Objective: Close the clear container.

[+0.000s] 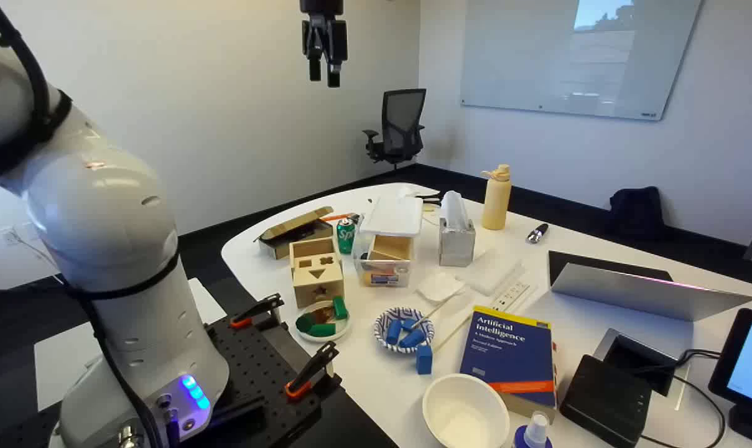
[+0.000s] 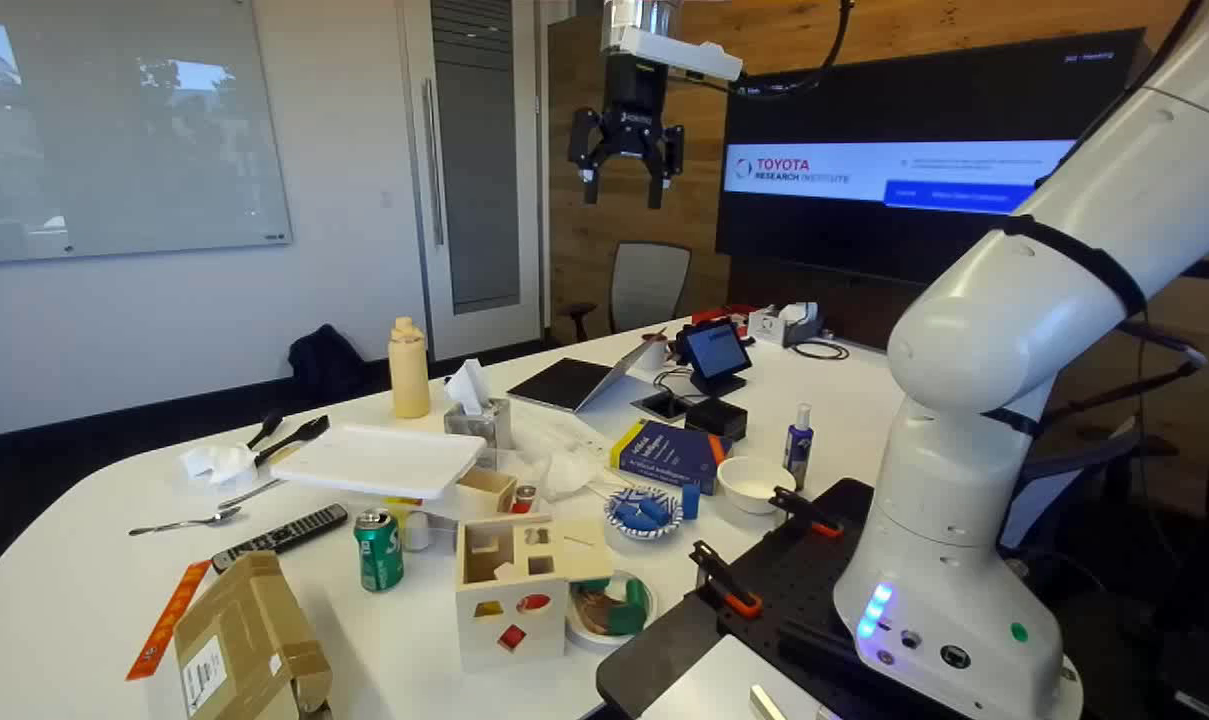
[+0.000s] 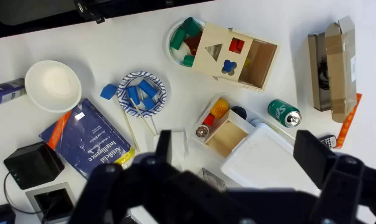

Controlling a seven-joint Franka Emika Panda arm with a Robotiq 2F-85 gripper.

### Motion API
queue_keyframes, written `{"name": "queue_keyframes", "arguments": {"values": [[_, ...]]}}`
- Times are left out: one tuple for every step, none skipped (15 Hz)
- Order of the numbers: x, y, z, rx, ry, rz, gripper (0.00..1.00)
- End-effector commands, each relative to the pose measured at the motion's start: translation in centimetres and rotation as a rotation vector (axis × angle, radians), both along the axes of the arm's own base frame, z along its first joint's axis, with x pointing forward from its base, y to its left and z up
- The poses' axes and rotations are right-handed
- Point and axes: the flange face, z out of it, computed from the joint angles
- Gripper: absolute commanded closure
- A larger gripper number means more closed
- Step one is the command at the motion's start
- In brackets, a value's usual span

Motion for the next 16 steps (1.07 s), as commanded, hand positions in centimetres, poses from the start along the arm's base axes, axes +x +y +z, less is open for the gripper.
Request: {"name": "queue_keyframes", "arguments": {"values": [[0.0,0.0,0.1,0.000,0.000,0.000,0.00],[1.0,0.4,-1.7,0.008,0.011,0.013,0.00],[2.0,0.6,-3.2,0.003,0.009,0.025,0.00],[3.0,0.8,-4.6,0.000,0.002,0.035,0.00],[4.4,1.2,-6.8,0.009,0.004,0.050,0.00],[5.8,1.5,-9.2,0.010,0.009,0.069,0.00],[6.9,1.9,-11.3,0.003,0.010,0.086,0.00],[8.2,2.3,-13.7,0.006,0.013,0.106,0.00],[9.5,2.7,-16.0,0.015,0.019,0.131,0.00],[10.8,3.2,-18.5,0.016,0.020,0.150,0.00],[12.0,3.8,-20.9,0.014,0.022,0.166,0.00],[13.2,4.4,-23.4,0.016,0.024,0.182,0.00],[14.3,5.2,-25.7,0.013,0.024,0.194,0.00],[15.4,5.8,-27.7,0.013,0.019,0.209,0.00],[16.4,6.7,-29.5,0.006,0.014,0.227,0.00],[17.4,7.5,-30.8,-0.005,0.011,0.248,0.00]]}}
